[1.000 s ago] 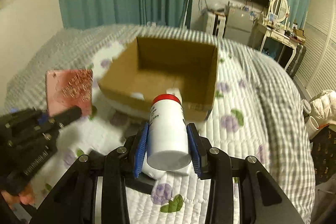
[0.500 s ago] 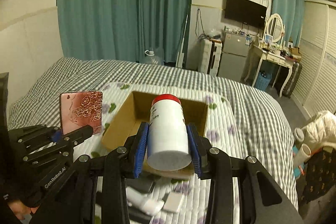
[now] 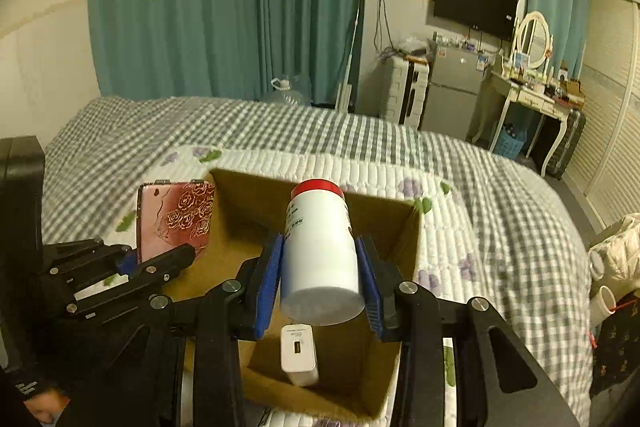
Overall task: Organize rigid objects
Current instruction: 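Drop the phone and red-capped bottle into the box with both tools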
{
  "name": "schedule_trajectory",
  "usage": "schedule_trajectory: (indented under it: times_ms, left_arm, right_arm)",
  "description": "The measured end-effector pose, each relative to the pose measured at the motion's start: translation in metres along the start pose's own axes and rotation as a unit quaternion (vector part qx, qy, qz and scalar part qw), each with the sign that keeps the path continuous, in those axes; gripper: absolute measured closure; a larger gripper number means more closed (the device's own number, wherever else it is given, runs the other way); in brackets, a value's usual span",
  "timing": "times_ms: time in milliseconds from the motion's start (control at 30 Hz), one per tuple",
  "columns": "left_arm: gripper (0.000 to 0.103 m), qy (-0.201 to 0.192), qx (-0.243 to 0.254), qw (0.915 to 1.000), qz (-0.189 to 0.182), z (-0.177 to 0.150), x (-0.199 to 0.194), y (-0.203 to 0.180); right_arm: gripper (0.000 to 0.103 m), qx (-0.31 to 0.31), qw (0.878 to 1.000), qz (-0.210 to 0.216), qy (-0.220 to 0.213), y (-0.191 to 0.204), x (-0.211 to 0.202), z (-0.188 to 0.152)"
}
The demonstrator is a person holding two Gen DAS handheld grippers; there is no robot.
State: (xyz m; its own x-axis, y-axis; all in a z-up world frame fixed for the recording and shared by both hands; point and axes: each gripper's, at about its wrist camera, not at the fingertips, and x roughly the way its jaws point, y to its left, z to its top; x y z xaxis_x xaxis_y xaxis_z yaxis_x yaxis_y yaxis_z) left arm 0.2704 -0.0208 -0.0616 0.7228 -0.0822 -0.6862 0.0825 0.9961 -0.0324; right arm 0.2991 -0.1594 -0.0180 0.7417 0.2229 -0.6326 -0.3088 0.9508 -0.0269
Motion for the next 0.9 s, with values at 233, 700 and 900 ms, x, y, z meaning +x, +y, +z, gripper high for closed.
schedule_trajectory:
  times_ms: [233, 700, 900]
  left_arm:
    - [0.089, 0.005, 0.007, 0.9999, 0.009, -0.007, 0.018, -0.003]
    - [0.056, -0.018, -0.004, 0.9995, 0.024, 0.006, 0.001, 0.001]
    - [0.054, -0.028, 0.005, 0.9993, 0.025, 0.008, -0.015, 0.002]
  right_arm:
    - [0.066, 0.005, 1.000, -0.002, 0.016, -0.015, 0.030, -0.013]
    - [0.066, 0.034, 0.999, 0.006, 0.016, -0.026, 0.055, -0.005]
    - [0.044, 0.056, 0.998, 0.017, -0.012, -0.030, 0.039, 0.005]
